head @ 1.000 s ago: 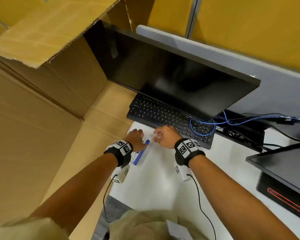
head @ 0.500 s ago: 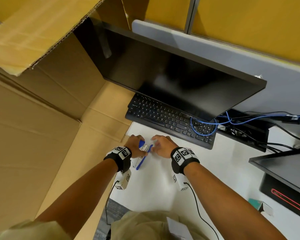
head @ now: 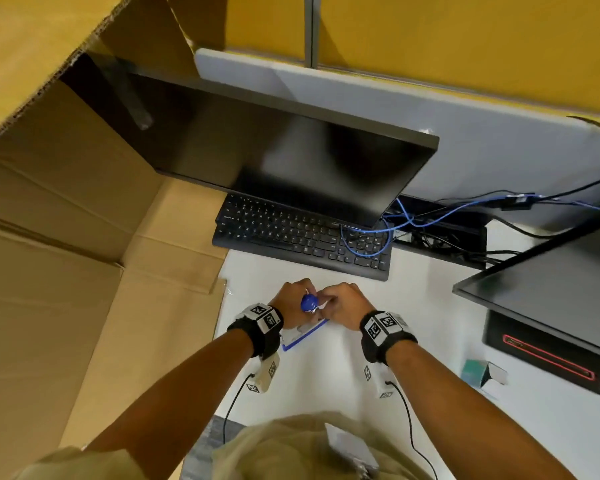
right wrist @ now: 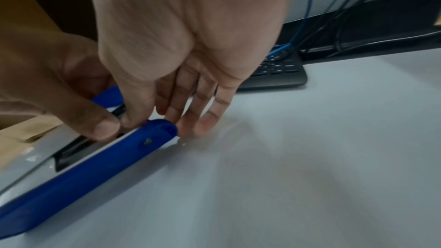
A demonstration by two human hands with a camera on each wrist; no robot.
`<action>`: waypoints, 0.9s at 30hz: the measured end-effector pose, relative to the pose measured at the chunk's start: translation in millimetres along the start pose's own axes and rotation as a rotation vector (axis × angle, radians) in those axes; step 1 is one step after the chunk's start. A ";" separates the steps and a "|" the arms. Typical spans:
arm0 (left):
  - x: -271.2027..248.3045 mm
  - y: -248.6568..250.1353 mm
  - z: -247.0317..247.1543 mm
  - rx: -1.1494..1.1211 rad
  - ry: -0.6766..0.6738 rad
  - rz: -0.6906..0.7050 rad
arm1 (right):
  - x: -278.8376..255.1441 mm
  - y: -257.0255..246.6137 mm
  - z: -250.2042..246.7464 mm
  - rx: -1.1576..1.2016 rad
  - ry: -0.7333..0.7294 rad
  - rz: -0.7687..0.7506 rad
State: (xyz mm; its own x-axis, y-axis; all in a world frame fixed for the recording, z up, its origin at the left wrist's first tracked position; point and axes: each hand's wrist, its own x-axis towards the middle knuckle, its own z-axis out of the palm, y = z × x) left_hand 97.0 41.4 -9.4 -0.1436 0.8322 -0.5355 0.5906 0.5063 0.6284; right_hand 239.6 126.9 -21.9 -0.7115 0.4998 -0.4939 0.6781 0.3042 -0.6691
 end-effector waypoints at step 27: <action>-21.5 -35.2 -48.6 -0.046 0.216 0.153 | -45.3 68.6 10.6 -0.141 0.382 -0.162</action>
State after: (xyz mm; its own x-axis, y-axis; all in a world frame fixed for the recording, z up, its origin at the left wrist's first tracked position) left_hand 40.8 16.7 7.4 -0.2243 0.9264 -0.3024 0.5825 0.3762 0.7205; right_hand 316.4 116.5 -51.3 -0.7090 0.6931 -0.1302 0.6010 0.4973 -0.6257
